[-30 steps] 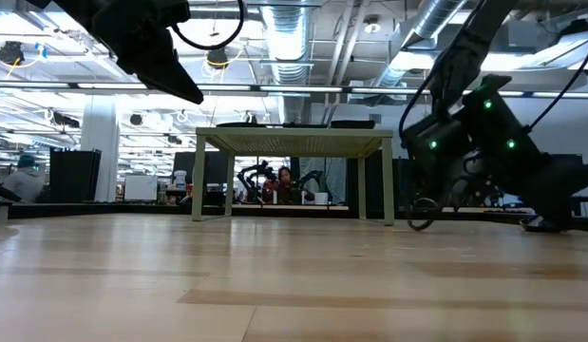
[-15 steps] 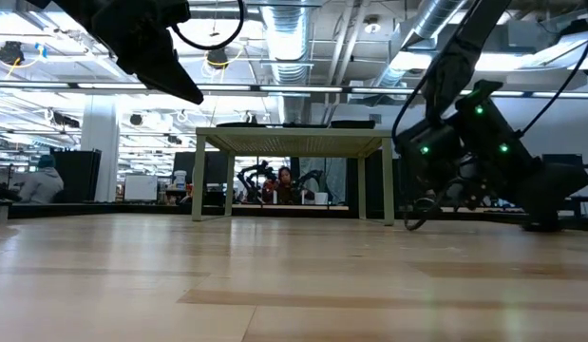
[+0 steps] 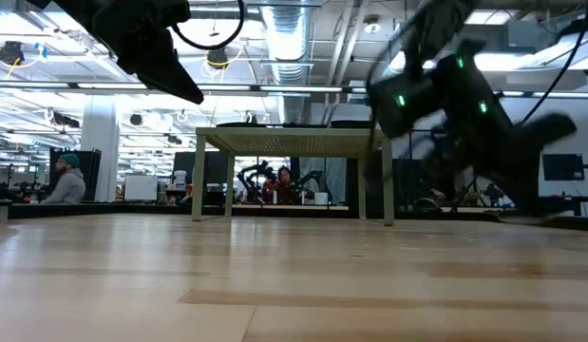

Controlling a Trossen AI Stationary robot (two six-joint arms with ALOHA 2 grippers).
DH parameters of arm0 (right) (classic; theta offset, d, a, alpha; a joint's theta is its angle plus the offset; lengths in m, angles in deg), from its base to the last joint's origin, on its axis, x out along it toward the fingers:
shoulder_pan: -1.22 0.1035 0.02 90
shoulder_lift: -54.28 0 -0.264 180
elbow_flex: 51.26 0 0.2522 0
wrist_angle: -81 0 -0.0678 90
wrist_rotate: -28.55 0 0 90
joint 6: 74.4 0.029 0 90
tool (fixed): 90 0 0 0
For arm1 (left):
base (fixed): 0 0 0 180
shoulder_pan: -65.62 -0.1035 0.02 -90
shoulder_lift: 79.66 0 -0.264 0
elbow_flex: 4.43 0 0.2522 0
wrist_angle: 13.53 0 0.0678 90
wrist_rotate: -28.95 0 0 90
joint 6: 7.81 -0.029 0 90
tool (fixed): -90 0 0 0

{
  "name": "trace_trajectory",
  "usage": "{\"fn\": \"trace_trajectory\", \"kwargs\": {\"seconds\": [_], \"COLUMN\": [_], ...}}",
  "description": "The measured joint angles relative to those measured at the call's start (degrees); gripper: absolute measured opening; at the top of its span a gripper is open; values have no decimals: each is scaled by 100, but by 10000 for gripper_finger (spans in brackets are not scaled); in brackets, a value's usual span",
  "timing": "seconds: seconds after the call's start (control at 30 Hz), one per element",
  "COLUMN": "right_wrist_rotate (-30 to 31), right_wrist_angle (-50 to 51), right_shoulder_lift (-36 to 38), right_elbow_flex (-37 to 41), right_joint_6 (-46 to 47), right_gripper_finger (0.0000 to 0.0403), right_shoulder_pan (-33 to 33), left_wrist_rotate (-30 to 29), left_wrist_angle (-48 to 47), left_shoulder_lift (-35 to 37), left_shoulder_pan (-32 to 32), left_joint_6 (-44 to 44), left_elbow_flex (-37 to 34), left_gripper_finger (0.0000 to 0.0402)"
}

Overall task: Pick & Place Mini shaped plates
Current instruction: Stack the drop-shaped plate on top of the other drop-shaped plates on the shelf

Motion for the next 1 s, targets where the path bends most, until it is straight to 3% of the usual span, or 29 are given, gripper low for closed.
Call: {"fn": "trace_trajectory", "kwargs": {"seconds": [0.3, 0.5, 0.7, 1.0], "right_wrist_rotate": [-85, 666, 1915, 1997], "right_wrist_angle": [3, -930, -1597, -1757], "right_shoulder_lift": [0, 2, 2, -265], "right_elbow_flex": [-1903, -3157, -4088, -4931], "right_joint_6": [-380, -1325, -1785, -1731], "right_gripper_finger": [2, 3, 2, 2], "right_shoulder_pan": [834, 879, 342, -886], "left_wrist_rotate": [0, 0, -2, -2], "left_wrist_angle": [55, 103, 131, 256], "left_shoulder_lift": [0, 0, 0, 0], "left_shoulder_pan": [1, 2, 1, 0], "left_joint_6": [0, 1, 1, 0], "left_elbow_flex": [0, 0, 0, 0], "left_gripper_finger": [85, 85, 85, 85]}}
